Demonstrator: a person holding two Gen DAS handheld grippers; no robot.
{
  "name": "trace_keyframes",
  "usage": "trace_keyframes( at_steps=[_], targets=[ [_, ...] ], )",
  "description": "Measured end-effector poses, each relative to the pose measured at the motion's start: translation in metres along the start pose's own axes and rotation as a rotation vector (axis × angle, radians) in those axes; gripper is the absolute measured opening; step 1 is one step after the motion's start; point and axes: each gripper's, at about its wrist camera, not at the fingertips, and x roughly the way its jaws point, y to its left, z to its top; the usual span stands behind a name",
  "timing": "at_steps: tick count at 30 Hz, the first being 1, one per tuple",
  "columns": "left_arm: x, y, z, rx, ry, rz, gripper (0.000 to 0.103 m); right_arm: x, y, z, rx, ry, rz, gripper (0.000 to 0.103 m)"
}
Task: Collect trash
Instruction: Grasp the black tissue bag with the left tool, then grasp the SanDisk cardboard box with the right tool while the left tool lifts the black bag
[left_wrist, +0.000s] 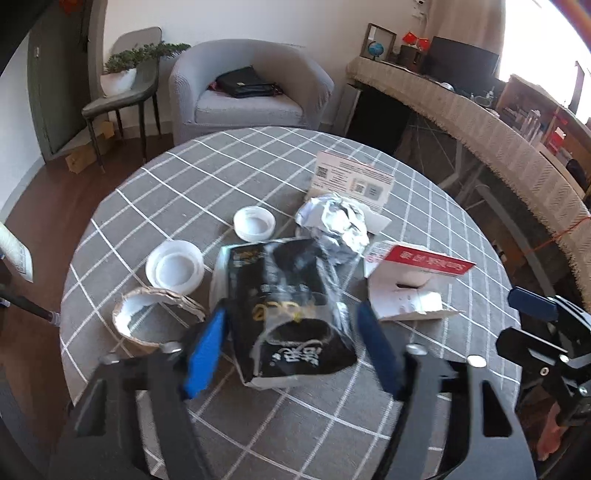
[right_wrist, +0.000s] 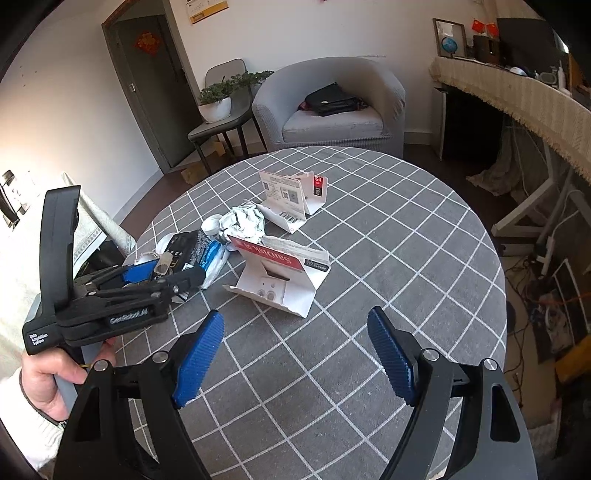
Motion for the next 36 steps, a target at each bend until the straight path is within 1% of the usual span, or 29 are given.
trace_keyframes(
  at_steps=[2, 5, 11, 12, 13, 18, 20, 22, 25, 27, 29, 32, 33, 34, 36],
  targets=[
    [0.001, 0.004, 0.002, -0.014, -0.006, 0.000, 0.056, 0.001, 0.001, 0.002, -0.012, 0.001, -0.003, 0.081],
    [0.000, 0.008, 0.002, -0.013, -0.010, -0.011, 0.054, 0.005, 0.003, 0.004, -0.038, 0.005, 0.001, 0.081],
    [-0.012, 0.013, 0.004, -0.033, -0.024, -0.030, 0.053, 0.006, 0.007, 0.013, -0.121, 0.002, 0.046, 0.081],
    [-0.015, 0.014, 0.004, -0.035, -0.027, -0.033, 0.053, 0.006, 0.007, 0.016, -0.141, 0.001, 0.054, 0.079],
    [-0.018, 0.012, 0.004, -0.038, -0.030, -0.034, 0.053, 0.006, 0.008, 0.017, -0.157, 0.003, 0.063, 0.075],
    [-0.037, 0.018, 0.004, -0.057, -0.054, -0.052, 0.053, 0.015, 0.011, 0.027, -0.250, 0.035, 0.101, 0.062],
    [-0.045, 0.019, 0.003, -0.060, -0.061, -0.059, 0.053, 0.020, 0.011, 0.030, -0.270, 0.041, 0.114, 0.057],
    [-0.052, 0.018, 0.003, -0.055, -0.067, -0.062, 0.053, 0.026, 0.009, 0.034, -0.277, 0.051, 0.129, 0.050],
    [-0.064, 0.019, 0.002, -0.045, -0.077, -0.063, 0.053, 0.038, 0.008, 0.037, -0.295, 0.072, 0.151, 0.041],
    [-0.071, 0.021, 0.001, -0.043, -0.082, -0.059, 0.053, 0.046, 0.008, 0.037, -0.320, 0.079, 0.170, 0.038],
    [-0.079, 0.026, 0.001, -0.045, -0.083, -0.052, 0.053, 0.051, 0.007, 0.037, -0.332, 0.063, 0.208, 0.037],
    [-0.089, 0.034, -0.001, -0.050, -0.084, -0.035, 0.053, 0.065, 0.006, 0.036, -0.361, 0.085, 0.244, 0.029],
    [-0.093, 0.038, -0.002, -0.050, -0.086, -0.025, 0.053, 0.068, 0.008, 0.035, -0.374, 0.094, 0.248, 0.023],
    [-0.096, 0.042, -0.002, -0.052, -0.087, -0.017, 0.053, 0.070, 0.010, 0.034, -0.380, 0.102, 0.252, 0.014],
    [-0.101, 0.051, -0.004, -0.059, -0.089, -0.003, 0.053, 0.073, 0.011, 0.030, -0.372, 0.108, 0.262, 0.005]
  ],
)
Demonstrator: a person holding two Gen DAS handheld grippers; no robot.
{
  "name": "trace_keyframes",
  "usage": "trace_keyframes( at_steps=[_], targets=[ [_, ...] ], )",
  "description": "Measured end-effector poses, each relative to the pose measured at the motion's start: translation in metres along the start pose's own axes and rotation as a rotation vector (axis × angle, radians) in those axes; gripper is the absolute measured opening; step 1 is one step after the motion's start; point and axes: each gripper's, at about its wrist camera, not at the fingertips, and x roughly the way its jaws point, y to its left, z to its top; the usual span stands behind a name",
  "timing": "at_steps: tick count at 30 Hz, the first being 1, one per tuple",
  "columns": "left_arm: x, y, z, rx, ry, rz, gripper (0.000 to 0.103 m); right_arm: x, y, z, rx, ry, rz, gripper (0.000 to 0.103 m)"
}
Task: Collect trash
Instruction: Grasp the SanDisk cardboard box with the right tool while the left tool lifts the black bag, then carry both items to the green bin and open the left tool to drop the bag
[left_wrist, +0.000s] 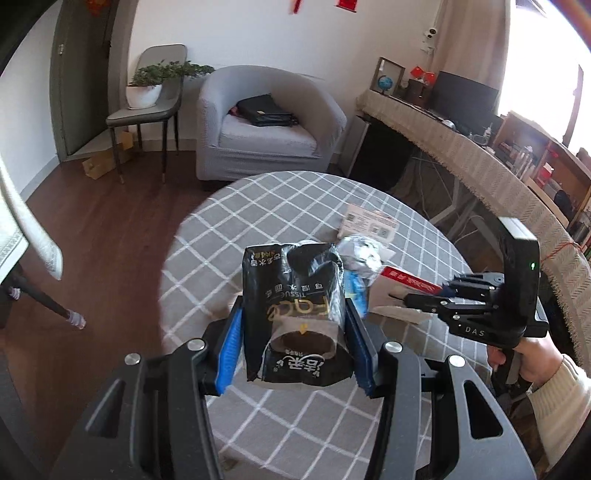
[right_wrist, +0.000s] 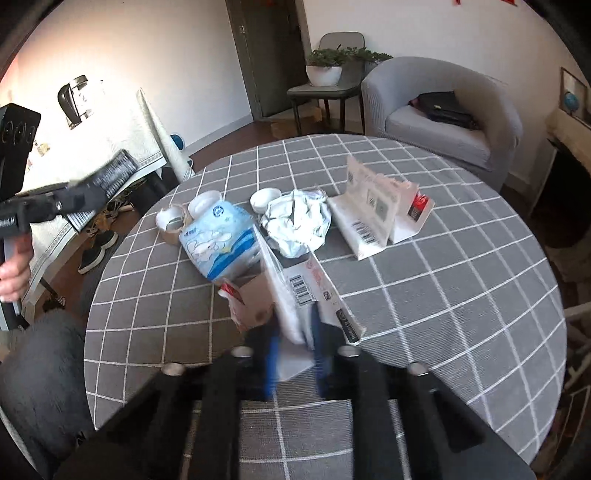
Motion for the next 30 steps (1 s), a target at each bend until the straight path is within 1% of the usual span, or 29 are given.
trace_keyframes(
  at_steps=[1, 5, 10, 17, 20, 25, 30],
  targets=[
    [-0.004, 0.006, -0.001, -0.006, -0.001, 0.009, 0.054, -0.001, 0.001, -0.001, 0.011, -0.008, 0.007, 0.002],
    [-0.017, 0.022, -0.004, -0.021, -0.002, 0.031, 0.053, -0.008, 0.006, -0.003, 0.044, -0.037, 0.011, 0.001],
    [-0.040, 0.035, -0.009, -0.032, -0.020, 0.044, 0.053, -0.029, 0.027, -0.001, 0.045, -0.043, -0.039, 0.001],
    [-0.077, 0.051, -0.018, -0.041, -0.052, 0.050, 0.053, -0.055, 0.075, 0.017, 0.035, -0.065, -0.079, 0.001],
    [-0.090, 0.061, -0.022, -0.049, -0.064, 0.051, 0.053, -0.062, 0.106, 0.026, 0.033, -0.066, -0.088, 0.001],
    [-0.103, 0.079, -0.034, -0.065, -0.064, 0.065, 0.053, -0.058, 0.147, 0.040, 0.016, -0.047, -0.102, 0.001],
    [-0.101, 0.098, -0.051, -0.104, -0.032, 0.080, 0.053, -0.043, 0.181, 0.047, 0.009, -0.025, -0.076, 0.001]
  ],
)
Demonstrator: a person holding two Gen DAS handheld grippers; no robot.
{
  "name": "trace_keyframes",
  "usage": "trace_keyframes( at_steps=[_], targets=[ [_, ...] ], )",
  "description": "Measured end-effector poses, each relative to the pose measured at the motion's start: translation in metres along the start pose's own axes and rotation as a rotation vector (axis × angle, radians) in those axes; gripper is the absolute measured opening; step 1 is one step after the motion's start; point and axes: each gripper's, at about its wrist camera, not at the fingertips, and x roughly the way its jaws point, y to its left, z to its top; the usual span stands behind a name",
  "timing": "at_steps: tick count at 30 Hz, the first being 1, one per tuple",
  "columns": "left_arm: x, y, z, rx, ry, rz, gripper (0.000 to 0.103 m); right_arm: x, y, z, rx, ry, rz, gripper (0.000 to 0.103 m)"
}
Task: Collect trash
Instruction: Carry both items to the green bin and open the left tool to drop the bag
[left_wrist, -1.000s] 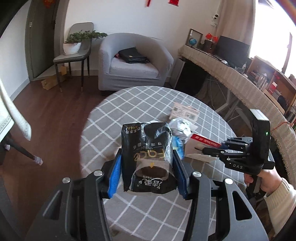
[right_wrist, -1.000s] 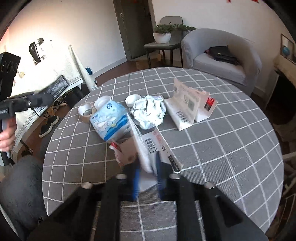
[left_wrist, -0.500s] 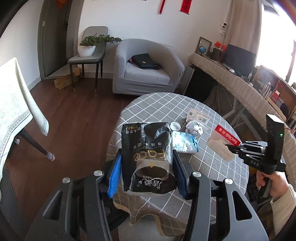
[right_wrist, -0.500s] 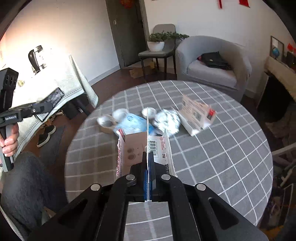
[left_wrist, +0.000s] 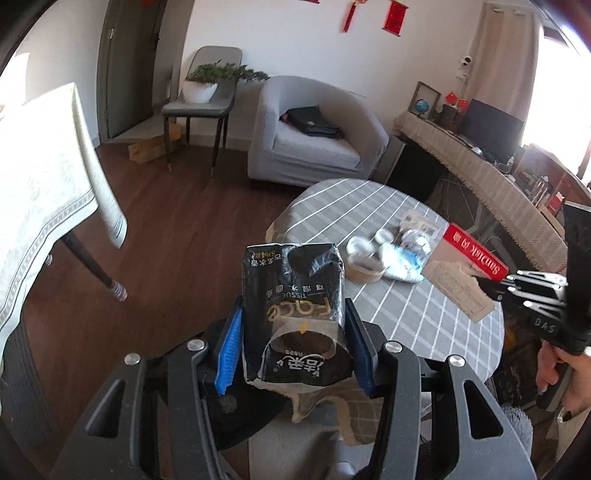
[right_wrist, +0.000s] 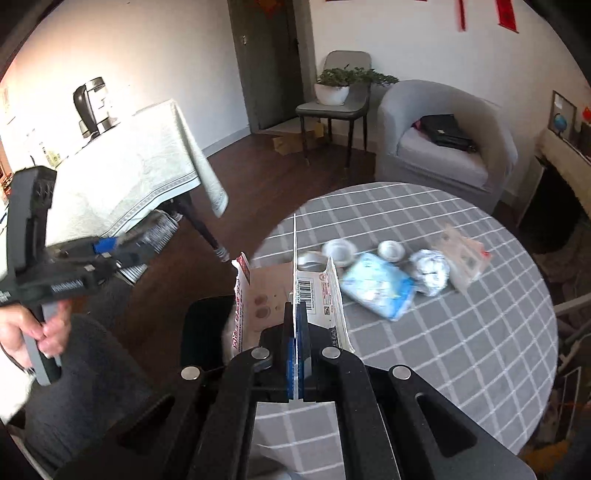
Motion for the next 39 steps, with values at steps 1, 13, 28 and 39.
trace_keyframes(
  at_steps=[1, 13, 28, 39],
  targets=[
    [0.001, 0.004, -0.003, -0.002, 0.003, 0.008, 0.053, 0.003, 0.005, 0.001, -0.004, 0.002, 0.005, 0.001],
    [0.026, 0.058, -0.028, -0.053, 0.088, 0.080, 0.053, 0.054, 0.055, 0.012, -0.030, 0.067, 0.088, 0.001],
    [0.105, 0.116, -0.078, -0.124, 0.307, 0.106, 0.065, 0.119, 0.102, 0.017, -0.040, 0.185, 0.121, 0.001],
    [0.085, 0.156, -0.093, -0.201, 0.291, 0.116, 0.063, 0.160, 0.138, 0.017, -0.079, 0.260, 0.127, 0.001]
  ],
)
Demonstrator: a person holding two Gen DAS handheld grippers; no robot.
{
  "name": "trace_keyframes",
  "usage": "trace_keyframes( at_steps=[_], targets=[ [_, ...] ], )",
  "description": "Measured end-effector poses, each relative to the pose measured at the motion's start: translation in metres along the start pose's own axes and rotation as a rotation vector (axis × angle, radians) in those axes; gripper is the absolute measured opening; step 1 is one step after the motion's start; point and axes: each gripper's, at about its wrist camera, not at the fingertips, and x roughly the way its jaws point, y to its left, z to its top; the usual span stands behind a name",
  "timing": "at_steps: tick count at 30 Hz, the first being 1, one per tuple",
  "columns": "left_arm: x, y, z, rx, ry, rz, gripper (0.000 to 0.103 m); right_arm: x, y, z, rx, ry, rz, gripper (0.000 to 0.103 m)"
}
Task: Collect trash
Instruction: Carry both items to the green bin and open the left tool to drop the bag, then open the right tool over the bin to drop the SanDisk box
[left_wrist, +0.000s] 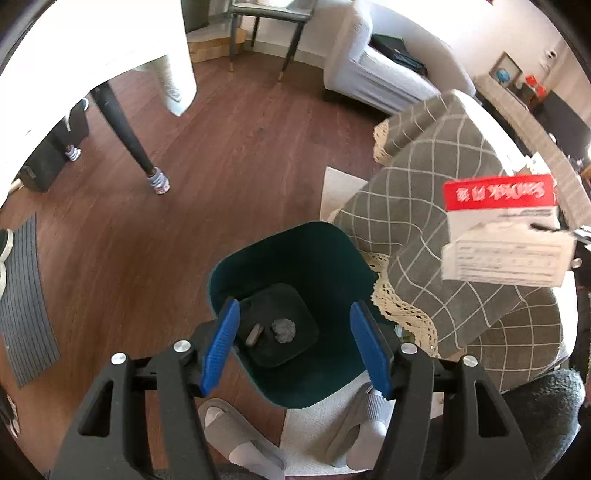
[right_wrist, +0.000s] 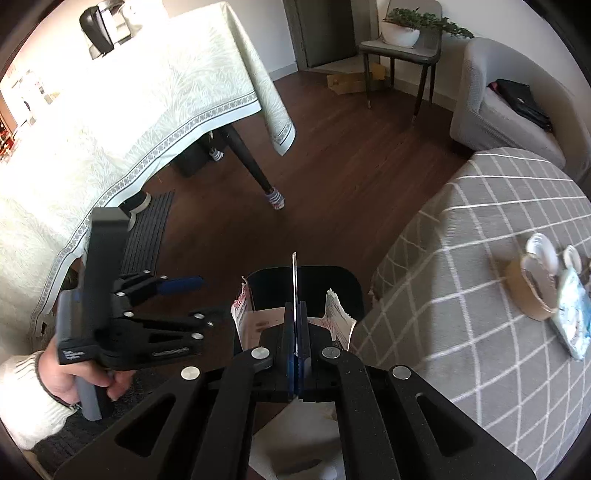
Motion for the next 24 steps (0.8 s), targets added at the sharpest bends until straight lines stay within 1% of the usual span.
trace_keyframes(
  at_steps=[1, 4, 6, 9, 12, 15, 18, 21, 24],
  targets=[
    [-0.004, 0.005, 0.000, -0.006, -0.008, 0.002, 0.062, 0.003, 0.002, 0.001, -0.002, 0.004, -0.001, 0.001],
    [-0.018, 0.016, -0.001, -0.020, -0.032, 0.004, 0.054, 0.015, 0.009, 0.002, -0.004, 0.020, -0.002, 0.001],
    [-0.031, 0.022, 0.000, -0.032, -0.053, -0.002, 0.046, 0.024, 0.014, 0.002, -0.007, 0.037, 0.001, 0.001],
    [-0.049, 0.026, 0.001, -0.034, -0.084, -0.004, 0.038, 0.035, 0.017, 0.001, -0.010, 0.060, 0.001, 0.001],
    [-0.063, 0.026, 0.006, -0.025, -0.114, -0.006, 0.035, 0.047, 0.020, -0.002, -0.008, 0.082, -0.002, 0.001],
    [-0.084, 0.024, 0.010, -0.016, -0.154, -0.010, 0.035, 0.061, 0.022, -0.004, -0.008, 0.103, -0.006, 0.001],
    [-0.107, 0.018, 0.015, -0.003, -0.204, -0.014, 0.035, 0.073, 0.024, -0.008, -0.014, 0.119, -0.011, 0.001],
    [-0.137, 0.010, 0.019, 0.006, -0.273, -0.022, 0.035, 0.085, 0.022, -0.014, -0.014, 0.141, -0.016, 0.001],
    [-0.160, 0.003, 0.022, 0.022, -0.323, -0.023, 0.035, 0.098, 0.021, -0.016, -0.010, 0.152, -0.038, 0.001]
  ],
)
